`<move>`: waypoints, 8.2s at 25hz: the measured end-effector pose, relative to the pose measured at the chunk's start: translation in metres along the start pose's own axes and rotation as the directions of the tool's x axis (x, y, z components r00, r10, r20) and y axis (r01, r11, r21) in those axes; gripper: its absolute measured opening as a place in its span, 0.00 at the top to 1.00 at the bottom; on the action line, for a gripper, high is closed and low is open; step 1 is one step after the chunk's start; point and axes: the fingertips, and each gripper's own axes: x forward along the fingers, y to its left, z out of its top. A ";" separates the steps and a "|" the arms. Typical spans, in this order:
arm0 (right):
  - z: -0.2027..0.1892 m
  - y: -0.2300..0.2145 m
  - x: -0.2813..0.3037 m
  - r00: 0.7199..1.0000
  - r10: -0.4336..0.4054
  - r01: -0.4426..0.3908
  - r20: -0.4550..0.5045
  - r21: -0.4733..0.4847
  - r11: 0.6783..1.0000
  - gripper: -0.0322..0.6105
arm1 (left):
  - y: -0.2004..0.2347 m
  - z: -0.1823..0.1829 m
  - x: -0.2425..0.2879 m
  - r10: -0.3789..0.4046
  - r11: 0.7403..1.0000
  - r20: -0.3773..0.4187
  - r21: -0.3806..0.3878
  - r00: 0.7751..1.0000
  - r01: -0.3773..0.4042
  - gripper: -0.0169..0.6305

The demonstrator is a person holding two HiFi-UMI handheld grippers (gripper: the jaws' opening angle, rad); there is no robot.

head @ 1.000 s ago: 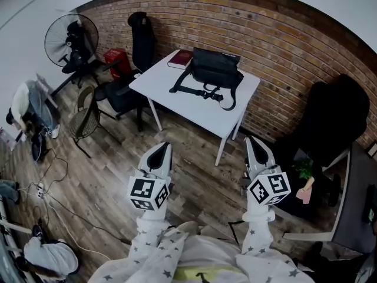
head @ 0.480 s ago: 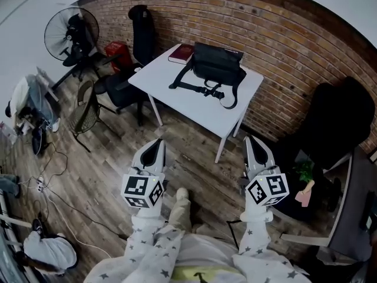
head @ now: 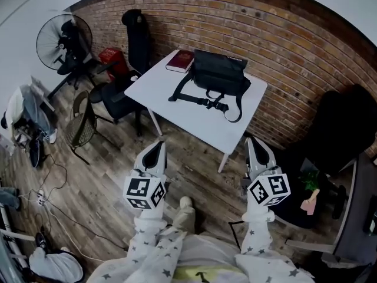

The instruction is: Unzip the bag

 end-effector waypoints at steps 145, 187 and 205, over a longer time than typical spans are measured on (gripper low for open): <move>-0.256 -0.132 0.470 0.936 0.000 0.155 -0.351 0.415 0.896 0.88 | 0.123 -0.091 0.578 -0.720 0.662 -0.285 -0.010 0.633 0.749 0.77; -0.232 -0.199 0.421 0.909 -0.152 0.278 -0.387 0.296 0.914 0.88 | 0.128 -0.092 0.581 -0.679 0.714 -0.264 -0.021 0.684 0.700 0.77; -0.216 -0.238 0.385 0.889 -0.280 0.386 -0.362 0.267 0.883 0.88 | 0.130 -0.094 0.582 -0.671 0.725 -0.255 -0.031 0.696 0.688 0.76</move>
